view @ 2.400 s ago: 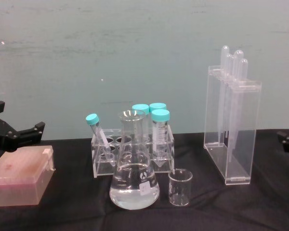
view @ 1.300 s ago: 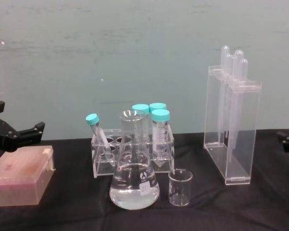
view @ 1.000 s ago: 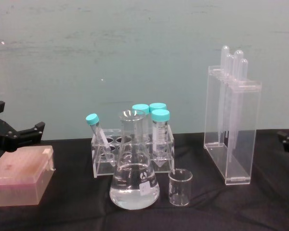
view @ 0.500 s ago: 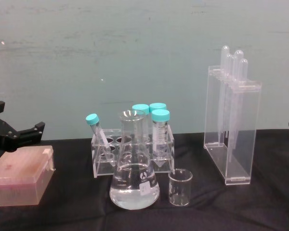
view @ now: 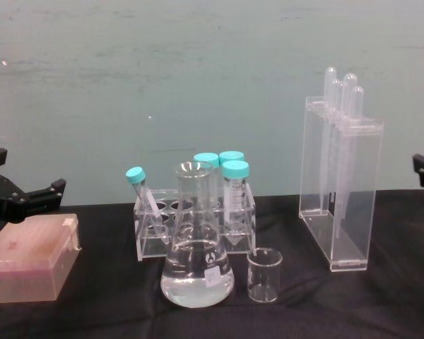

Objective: Place the experimental apparatus aside using one hand.

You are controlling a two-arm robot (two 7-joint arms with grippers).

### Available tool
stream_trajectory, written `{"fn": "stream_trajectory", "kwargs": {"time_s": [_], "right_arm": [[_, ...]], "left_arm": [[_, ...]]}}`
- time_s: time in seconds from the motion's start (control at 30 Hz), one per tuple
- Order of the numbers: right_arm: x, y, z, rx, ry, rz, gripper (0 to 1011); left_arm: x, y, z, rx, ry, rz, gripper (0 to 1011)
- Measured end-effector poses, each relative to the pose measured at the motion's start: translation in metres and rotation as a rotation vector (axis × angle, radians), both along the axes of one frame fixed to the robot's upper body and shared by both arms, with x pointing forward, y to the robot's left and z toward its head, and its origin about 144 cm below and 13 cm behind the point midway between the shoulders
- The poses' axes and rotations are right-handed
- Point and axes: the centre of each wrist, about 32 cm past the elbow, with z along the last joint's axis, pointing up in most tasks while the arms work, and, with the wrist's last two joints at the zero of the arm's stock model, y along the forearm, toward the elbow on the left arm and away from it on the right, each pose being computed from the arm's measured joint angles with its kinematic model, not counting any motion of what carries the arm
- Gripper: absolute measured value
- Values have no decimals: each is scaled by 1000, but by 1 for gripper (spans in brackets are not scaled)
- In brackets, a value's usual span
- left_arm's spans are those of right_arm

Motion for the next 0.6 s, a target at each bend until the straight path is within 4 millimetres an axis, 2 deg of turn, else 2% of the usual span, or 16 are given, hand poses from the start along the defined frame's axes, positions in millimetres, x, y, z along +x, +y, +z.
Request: {"fn": "stream_trajectory", "kwargs": {"time_s": [0.6], "right_arm": [[1,27,4,129,-53,59,1010]], "left_arm": [[0,0,0,0,0,0,1000]]}}
